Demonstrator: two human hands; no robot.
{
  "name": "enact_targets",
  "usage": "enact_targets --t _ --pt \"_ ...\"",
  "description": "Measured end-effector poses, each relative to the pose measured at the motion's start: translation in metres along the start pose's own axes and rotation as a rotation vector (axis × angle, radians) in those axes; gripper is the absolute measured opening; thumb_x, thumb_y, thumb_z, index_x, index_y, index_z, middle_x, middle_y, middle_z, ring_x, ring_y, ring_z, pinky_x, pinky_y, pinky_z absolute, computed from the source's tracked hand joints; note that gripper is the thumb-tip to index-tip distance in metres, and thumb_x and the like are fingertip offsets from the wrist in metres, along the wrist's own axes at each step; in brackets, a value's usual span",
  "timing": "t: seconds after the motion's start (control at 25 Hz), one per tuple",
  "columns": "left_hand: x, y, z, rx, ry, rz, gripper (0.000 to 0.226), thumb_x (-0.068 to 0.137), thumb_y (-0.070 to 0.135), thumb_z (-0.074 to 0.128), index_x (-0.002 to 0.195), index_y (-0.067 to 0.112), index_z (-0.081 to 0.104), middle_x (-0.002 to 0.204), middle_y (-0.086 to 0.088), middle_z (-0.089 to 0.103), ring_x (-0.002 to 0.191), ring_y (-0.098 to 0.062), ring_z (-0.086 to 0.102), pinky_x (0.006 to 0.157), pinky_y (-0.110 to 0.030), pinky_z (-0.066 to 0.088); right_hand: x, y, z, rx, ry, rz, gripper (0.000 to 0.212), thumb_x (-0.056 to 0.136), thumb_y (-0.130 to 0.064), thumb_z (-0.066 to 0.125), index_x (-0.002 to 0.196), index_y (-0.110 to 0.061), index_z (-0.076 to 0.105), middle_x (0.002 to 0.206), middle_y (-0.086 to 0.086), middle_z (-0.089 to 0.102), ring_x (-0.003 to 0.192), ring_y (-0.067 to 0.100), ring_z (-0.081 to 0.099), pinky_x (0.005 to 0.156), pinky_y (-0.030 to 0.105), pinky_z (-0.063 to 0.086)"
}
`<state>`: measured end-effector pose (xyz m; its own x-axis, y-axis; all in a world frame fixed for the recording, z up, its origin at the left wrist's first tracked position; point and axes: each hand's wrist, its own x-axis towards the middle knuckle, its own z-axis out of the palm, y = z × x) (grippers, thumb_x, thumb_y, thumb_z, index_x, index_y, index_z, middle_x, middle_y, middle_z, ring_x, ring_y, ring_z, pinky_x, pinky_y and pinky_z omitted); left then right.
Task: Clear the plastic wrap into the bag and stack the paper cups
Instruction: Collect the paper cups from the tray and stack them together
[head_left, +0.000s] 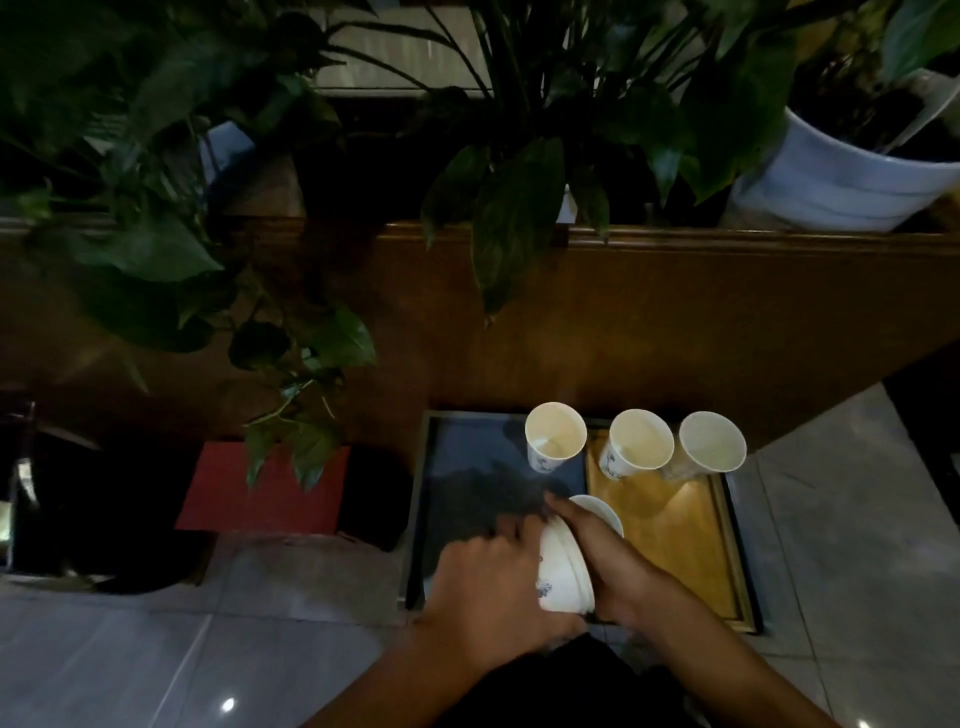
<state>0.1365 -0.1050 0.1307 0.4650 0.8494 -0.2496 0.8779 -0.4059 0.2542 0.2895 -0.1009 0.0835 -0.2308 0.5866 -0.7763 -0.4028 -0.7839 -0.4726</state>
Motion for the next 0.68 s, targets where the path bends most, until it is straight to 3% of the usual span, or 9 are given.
enact_targets --t 0.08,0.2,0.36,0.52,0.68 --pt "-0.001 -0.012 0.004 -0.086 -0.067 -0.040 0.102 0.053 0.097 0.046 0.132 0.033 0.032 0.123 0.004 0.059 0.099 -0.018 0.064 0.078 -0.032 0.050 0.006 -0.018 -0.002 -0.226 0.072 0.023 0.041 0.098 -0.048 0.053 0.104 -0.017 0.079 0.100 0.008 0.077 0.094 0.025 0.072 0.081 0.034 0.054" --pt "-0.006 -0.028 0.006 -0.221 -0.056 -0.137 0.104 0.047 0.101 0.045 0.129 0.039 0.031 0.123 0.010 0.059 0.104 -0.015 0.063 0.074 -0.026 0.042 0.023 -0.046 -0.003 -0.660 0.241 -0.086 0.033 0.101 -0.044 0.048 0.107 -0.021 0.071 0.091 0.002 0.078 0.080 0.018 0.074 0.072 0.032 0.057" --pt "-0.012 -0.040 0.012 -0.288 -0.083 -0.230 0.111 0.043 0.106 0.040 0.132 0.040 0.027 0.130 0.012 0.056 0.110 -0.012 0.059 0.076 -0.024 0.039 0.052 -0.077 -0.004 -1.068 0.411 -0.339 0.026 0.098 -0.043 0.053 0.110 -0.025 0.069 0.109 0.004 0.073 0.098 0.026 0.069 0.089 0.038 0.054" --pt "-0.020 -0.039 0.014 -0.329 -0.075 -0.281 0.109 0.041 0.106 0.041 0.129 0.043 0.026 0.131 0.013 0.054 0.112 -0.013 0.059 0.080 -0.026 0.043 0.075 -0.090 -0.004 -1.845 0.574 -0.565 0.041 0.095 -0.048 0.050 0.123 -0.019 0.059 0.121 0.012 0.067 0.109 0.031 0.063 0.084 0.040 0.054" --pt "-0.027 -0.041 0.017 -0.368 -0.069 -0.321 0.113 0.037 0.108 0.038 0.131 0.047 0.021 0.131 0.015 0.049 0.111 -0.011 0.058 0.082 -0.030 0.045 0.092 -0.088 -0.008 -2.056 0.660 -0.635 0.057 0.086 -0.059 0.055 0.127 -0.019 0.053 0.125 0.014 0.055 0.115 0.033 0.051 0.086 0.043 0.051"
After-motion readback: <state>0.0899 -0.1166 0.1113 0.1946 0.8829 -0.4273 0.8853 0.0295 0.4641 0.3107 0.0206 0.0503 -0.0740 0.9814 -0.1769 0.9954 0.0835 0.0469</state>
